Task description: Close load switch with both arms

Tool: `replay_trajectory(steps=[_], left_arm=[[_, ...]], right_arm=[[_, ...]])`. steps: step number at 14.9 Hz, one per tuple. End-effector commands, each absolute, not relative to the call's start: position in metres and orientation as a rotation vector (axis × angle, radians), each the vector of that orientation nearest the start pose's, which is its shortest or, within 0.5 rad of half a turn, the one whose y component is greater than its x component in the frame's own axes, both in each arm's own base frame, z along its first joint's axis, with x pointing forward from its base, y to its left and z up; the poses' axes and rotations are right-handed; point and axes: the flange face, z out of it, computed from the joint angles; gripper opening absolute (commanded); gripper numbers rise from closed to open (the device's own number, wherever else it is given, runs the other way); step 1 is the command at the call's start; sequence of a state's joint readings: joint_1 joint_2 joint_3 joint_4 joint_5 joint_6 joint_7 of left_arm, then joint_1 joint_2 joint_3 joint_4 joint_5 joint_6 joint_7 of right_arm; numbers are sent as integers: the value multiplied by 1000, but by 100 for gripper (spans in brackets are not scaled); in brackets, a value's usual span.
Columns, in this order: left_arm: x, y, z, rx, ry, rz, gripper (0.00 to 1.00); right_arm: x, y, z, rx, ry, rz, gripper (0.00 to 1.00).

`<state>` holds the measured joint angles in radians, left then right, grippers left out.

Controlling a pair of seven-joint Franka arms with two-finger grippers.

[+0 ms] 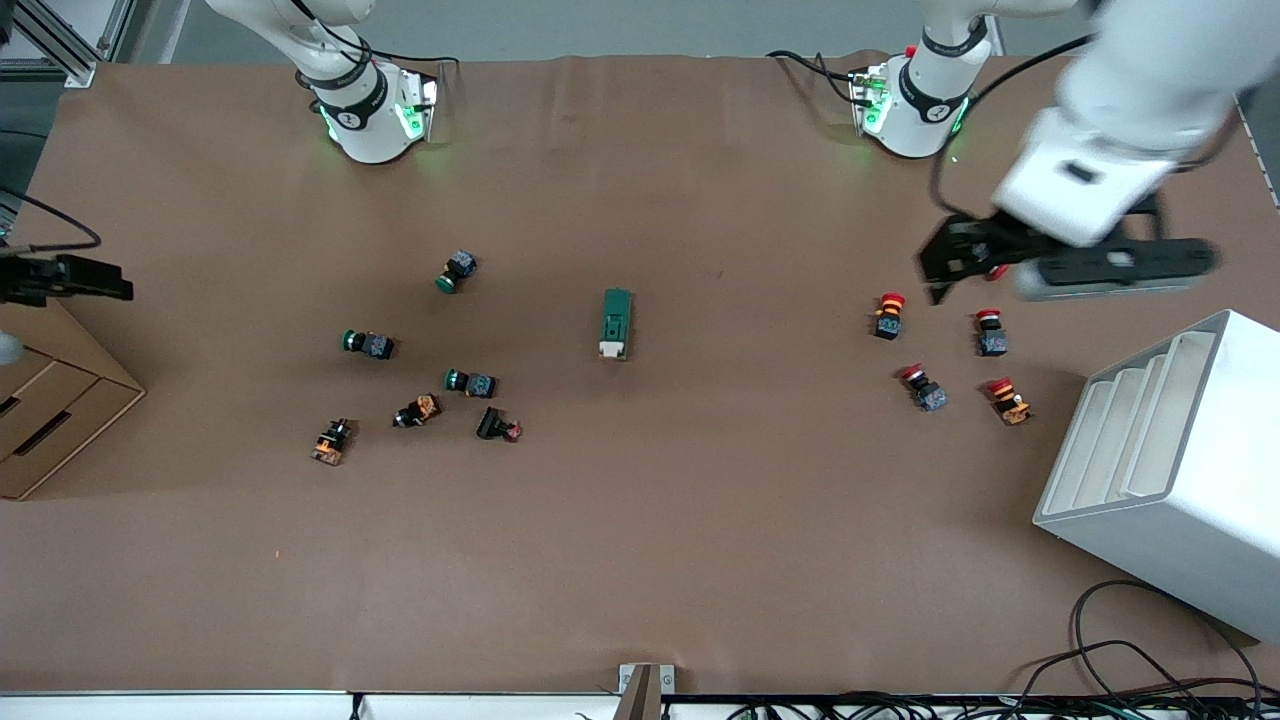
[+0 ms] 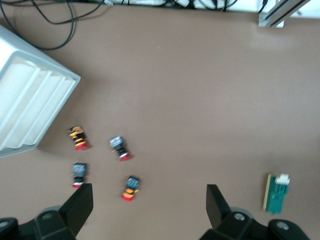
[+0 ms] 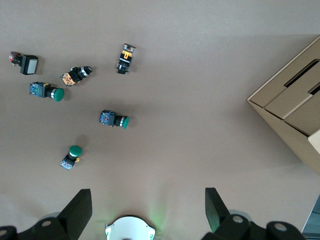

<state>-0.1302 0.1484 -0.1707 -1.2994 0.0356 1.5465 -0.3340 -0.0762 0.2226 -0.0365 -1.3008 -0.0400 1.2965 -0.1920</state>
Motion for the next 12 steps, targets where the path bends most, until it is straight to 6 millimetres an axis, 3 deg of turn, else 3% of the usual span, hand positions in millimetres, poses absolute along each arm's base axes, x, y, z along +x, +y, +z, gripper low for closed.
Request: replay_trajectory(steps=[1, 4, 7, 12], left_arm=[[566, -106, 670, -3178, 35, -55, 100], [553, -58, 669, -3166, 137, 17, 100], [527, -49, 666, -3162, 102, 43, 100], [514, -57, 671, -3160, 25, 40, 100]], right_arm=[[565, -68, 619, -3111, -133, 327, 100], [553, -61, 633, -3116, -119, 304, 100], [543, -53, 636, -3103, -79, 299, 100], [532, -53, 646, -3109, -44, 275, 100]])
